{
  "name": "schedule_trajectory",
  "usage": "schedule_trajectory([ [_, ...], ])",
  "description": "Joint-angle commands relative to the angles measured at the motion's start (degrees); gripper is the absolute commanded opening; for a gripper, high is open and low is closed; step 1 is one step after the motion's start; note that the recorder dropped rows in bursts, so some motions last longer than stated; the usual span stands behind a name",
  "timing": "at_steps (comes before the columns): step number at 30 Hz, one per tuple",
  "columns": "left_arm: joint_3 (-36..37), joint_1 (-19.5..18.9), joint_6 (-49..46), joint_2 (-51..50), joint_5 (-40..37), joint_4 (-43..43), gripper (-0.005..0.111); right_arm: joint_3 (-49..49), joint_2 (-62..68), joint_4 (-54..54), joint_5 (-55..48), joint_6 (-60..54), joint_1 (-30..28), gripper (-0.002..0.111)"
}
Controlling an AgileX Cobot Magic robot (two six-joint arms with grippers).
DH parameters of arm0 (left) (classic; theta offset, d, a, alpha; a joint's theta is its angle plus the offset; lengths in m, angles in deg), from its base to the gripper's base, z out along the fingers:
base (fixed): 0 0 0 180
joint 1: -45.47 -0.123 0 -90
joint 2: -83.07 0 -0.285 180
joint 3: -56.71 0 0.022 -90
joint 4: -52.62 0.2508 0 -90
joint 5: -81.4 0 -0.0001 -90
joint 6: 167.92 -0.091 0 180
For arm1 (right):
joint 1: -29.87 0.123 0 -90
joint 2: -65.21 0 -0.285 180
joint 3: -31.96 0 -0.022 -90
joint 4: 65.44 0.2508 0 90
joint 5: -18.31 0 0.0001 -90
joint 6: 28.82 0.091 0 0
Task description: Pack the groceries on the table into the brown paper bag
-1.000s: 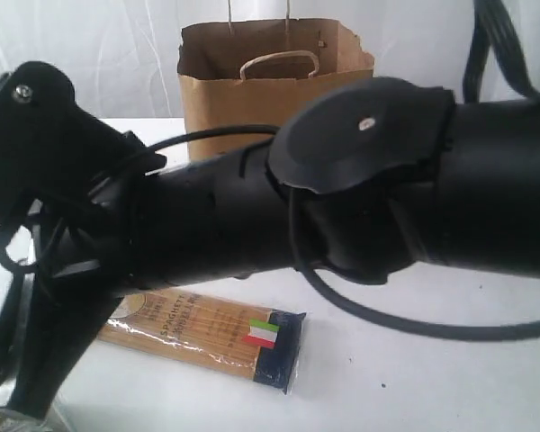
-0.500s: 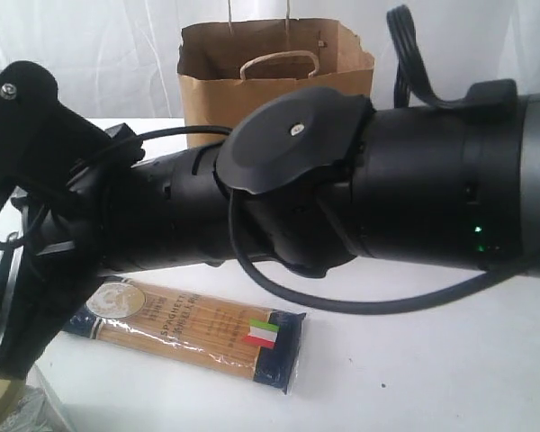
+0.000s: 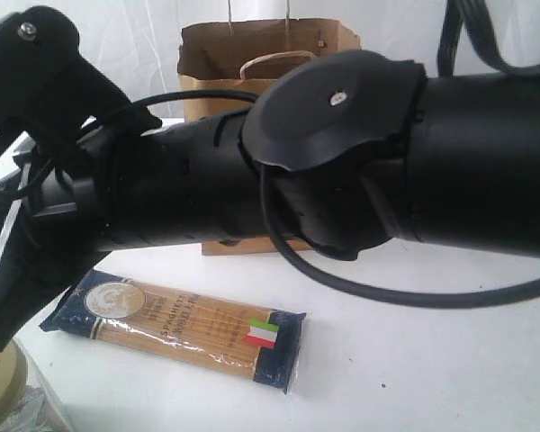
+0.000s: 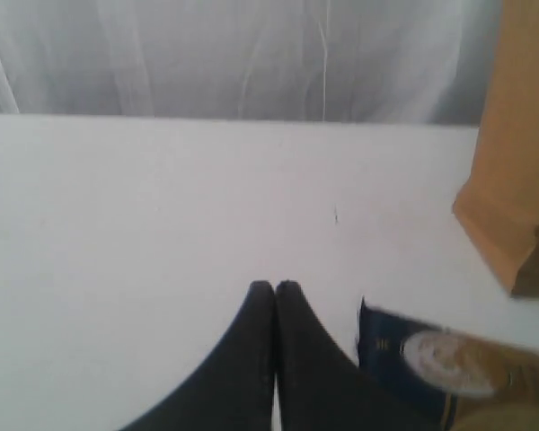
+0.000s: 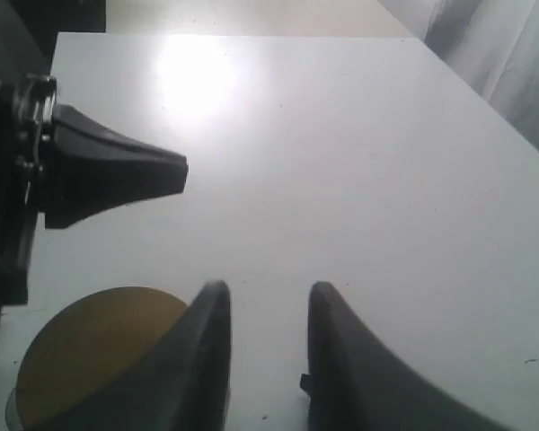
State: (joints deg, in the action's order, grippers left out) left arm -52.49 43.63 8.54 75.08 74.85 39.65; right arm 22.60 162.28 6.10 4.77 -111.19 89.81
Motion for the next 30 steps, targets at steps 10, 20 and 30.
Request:
schedule_trajectory([
  [10,-2.6,-0.2,-0.3,-1.9,41.2,-5.5,0.0,0.0,-1.0,-2.2,0.4,0.4,0.0,0.012],
  [20,-42.6,-0.3,-37.1,-39.2,-8.6,-15.1,0.0,0.0,-1.0,-2.2,1.0,0.4,0.0,0.0],
  [30,-67.1,-0.4,-2.6,-62.1,-63.4,19.5,0.0,-6.7,-1.0,-2.2,-0.1,13.2,-6.4,0.0],
])
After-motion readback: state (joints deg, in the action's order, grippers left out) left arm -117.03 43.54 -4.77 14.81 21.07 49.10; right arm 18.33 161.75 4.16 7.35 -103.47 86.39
